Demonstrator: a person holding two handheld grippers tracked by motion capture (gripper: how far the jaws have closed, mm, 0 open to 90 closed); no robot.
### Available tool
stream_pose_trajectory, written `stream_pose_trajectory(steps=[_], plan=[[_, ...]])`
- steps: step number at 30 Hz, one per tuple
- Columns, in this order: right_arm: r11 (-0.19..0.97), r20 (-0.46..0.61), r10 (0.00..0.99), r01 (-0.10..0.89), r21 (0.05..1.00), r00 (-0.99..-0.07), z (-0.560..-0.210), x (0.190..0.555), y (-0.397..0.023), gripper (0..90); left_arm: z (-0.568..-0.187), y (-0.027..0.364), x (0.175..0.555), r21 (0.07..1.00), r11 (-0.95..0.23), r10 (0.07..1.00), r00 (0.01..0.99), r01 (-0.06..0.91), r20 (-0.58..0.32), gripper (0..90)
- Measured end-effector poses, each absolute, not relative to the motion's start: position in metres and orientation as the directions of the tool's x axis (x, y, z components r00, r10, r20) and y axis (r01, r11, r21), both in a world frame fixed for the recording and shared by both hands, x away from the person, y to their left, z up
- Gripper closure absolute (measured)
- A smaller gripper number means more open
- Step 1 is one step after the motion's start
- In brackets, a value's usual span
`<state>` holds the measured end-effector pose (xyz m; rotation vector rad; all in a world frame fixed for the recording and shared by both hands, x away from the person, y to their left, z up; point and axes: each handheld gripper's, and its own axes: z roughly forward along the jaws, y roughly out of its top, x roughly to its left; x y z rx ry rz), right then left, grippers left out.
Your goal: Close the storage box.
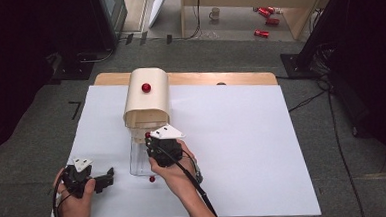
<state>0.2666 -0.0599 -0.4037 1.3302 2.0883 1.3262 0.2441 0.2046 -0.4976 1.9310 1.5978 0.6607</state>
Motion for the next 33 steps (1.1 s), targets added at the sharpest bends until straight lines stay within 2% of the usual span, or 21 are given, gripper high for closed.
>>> stream_pose_trajectory(steps=[12,21,23,25,29,31,33], plan=[[0.129,0.185,0.847,0.531,0.838,-0.498,-0.404,0.281,-0.059,79.7,-0.498,0.204,0.244,0.683,-0.145,0.985,0.173,0.716,0.027,0.0],[0.124,0.194,0.842,0.531,0.838,-0.503,-0.403,0.284,-0.059,75.9,-0.498,0.204,0.244,0.682,-0.147,0.984,0.174,0.716,0.029,0.0],[0.110,0.218,0.831,0.536,0.837,-0.511,-0.402,0.283,-0.060,64.0,-0.498,0.204,0.244,0.683,-0.147,0.984,0.174,0.716,0.029,0.0],[0.108,0.228,0.822,0.536,0.837,-0.521,-0.401,0.280,-0.060,48.4,-0.498,0.204,0.244,0.683,-0.147,0.984,0.174,0.716,0.029,0.0],[0.136,0.201,0.844,0.562,0.816,-0.497,-0.401,0.276,-0.062,10.1,-0.498,0.204,0.244,0.683,-0.147,0.984,0.174,0.716,0.029,0.0],[0.136,0.211,0.848,0.584,0.800,-0.487,-0.402,0.274,-0.065,0.0,-0.498,0.205,0.244,0.683,-0.148,0.984,0.175,0.715,0.030,0.0],[0.136,0.219,0.847,0.595,0.792,-0.484,-0.404,0.271,-0.069,0.0,-0.498,0.205,0.244,0.682,-0.148,0.984,0.175,0.716,0.030,0.0]])
